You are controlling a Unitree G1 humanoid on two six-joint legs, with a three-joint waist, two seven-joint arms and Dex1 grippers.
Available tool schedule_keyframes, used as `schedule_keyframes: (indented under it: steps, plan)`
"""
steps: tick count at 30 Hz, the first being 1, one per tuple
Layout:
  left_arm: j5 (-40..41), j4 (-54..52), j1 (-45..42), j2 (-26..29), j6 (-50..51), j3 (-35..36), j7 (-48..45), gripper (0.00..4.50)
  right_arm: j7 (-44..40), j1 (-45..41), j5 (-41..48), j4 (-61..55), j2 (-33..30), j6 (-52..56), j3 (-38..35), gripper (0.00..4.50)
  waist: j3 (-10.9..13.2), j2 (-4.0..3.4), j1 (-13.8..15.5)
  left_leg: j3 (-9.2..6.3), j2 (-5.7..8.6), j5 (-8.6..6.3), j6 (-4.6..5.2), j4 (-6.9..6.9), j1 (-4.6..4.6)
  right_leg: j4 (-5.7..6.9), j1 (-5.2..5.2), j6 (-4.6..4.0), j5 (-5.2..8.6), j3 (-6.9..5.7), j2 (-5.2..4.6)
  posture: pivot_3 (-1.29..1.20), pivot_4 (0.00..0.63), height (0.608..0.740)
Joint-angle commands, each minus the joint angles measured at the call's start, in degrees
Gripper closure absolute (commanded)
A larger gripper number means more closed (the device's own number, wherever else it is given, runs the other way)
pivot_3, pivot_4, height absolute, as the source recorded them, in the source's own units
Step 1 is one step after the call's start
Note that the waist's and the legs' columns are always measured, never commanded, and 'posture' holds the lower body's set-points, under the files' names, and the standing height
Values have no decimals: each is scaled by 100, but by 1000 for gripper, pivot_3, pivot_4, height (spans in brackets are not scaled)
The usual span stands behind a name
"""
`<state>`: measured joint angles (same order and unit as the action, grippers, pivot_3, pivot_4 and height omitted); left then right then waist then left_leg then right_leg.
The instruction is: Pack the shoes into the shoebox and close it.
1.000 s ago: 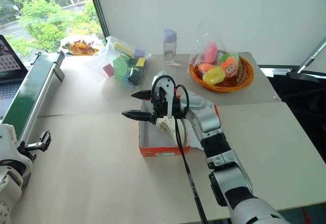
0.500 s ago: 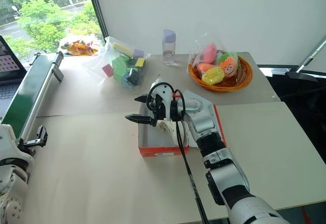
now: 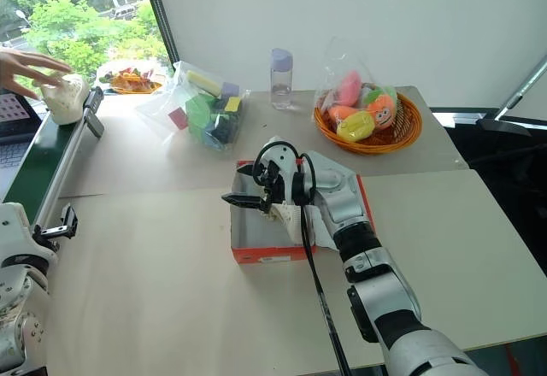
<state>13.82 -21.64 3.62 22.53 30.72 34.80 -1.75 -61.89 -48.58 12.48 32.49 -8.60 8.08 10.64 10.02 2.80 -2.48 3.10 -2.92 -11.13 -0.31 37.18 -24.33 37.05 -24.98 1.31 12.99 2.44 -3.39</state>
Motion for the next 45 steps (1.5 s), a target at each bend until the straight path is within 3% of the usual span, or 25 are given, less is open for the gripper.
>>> schedule_keyframes:
  steps: [1,11,21,31,45]
  plan:
    - [-59,-24,-134,80,-198,-19,-18,0,-62,-5,151,-391,40,62,-87,13,0,0,1,0,0,0,0,0,0,1,0,0,0,0,0,0,150,740]
    - [-36,297,-96,253,-294,379,-121,0,-141,158,186,-1446,-96,495,25,13,0,0,-11,1,-2,0,0,-1,1,2,-2,0,0,0,-1,0,150,740]
    - [441,1153,-337,761,-333,812,-639,0,-269,249,339,-2326,-258,1146,220,13,0,1,31,1,-1,0,0,0,0,2,-3,-1,0,-5,-3,0,150,740]
    - [724,2292,-393,1291,-678,789,-1537,0,-309,405,294,-2412,-387,1303,415,13,-1,1,-2,5,-3,0,-1,-3,2,1,-5,-3,1,-6,-3,0,150,740]
    - [617,3335,-641,1263,-929,620,-1406,0,-170,565,285,-2577,-575,1349,428,13,-2,3,65,4,-3,0,-1,-3,3,6,-5,-5,0,-10,-5,0,150,740]
